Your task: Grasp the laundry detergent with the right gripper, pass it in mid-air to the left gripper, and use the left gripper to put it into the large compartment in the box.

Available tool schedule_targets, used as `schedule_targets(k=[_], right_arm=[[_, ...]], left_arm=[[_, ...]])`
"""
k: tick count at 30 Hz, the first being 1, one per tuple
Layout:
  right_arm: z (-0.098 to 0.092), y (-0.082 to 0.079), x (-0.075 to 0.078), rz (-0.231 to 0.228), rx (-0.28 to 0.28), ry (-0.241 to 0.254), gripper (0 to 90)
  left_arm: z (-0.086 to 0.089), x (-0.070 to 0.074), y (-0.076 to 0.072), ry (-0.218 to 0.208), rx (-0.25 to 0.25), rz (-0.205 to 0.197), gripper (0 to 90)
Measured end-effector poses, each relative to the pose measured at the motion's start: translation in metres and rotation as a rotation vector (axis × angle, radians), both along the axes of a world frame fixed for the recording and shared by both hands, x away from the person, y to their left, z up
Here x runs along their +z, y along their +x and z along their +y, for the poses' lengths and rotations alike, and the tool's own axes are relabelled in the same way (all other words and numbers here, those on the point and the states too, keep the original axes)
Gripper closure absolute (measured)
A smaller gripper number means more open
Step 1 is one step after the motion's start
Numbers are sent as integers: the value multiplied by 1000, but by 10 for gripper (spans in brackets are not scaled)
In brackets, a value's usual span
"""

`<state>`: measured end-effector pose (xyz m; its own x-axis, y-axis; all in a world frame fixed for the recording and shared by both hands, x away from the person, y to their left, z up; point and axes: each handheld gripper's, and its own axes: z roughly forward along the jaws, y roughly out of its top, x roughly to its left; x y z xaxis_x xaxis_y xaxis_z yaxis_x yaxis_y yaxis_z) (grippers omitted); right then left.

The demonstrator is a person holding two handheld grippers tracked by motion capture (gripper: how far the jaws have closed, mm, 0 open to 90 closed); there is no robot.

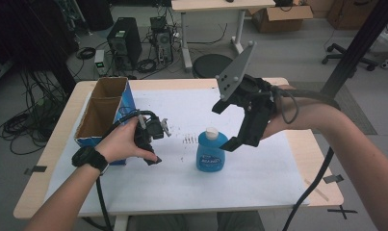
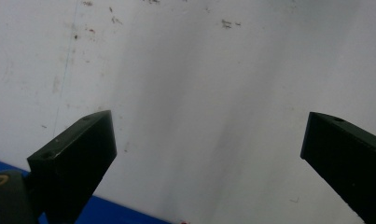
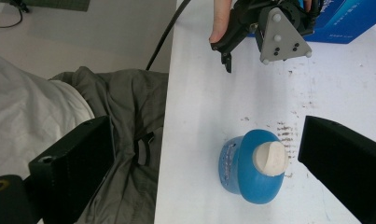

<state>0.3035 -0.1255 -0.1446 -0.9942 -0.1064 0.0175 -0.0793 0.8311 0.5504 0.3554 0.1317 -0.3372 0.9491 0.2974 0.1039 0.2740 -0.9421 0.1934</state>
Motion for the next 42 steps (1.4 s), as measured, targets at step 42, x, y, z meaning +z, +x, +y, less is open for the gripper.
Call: schedule_targets(k=[42], right_arm=[[-78, 58, -41, -12, -123, 249, 17]], left_arm=[[1, 10, -2, -39, 18, -3, 40]])
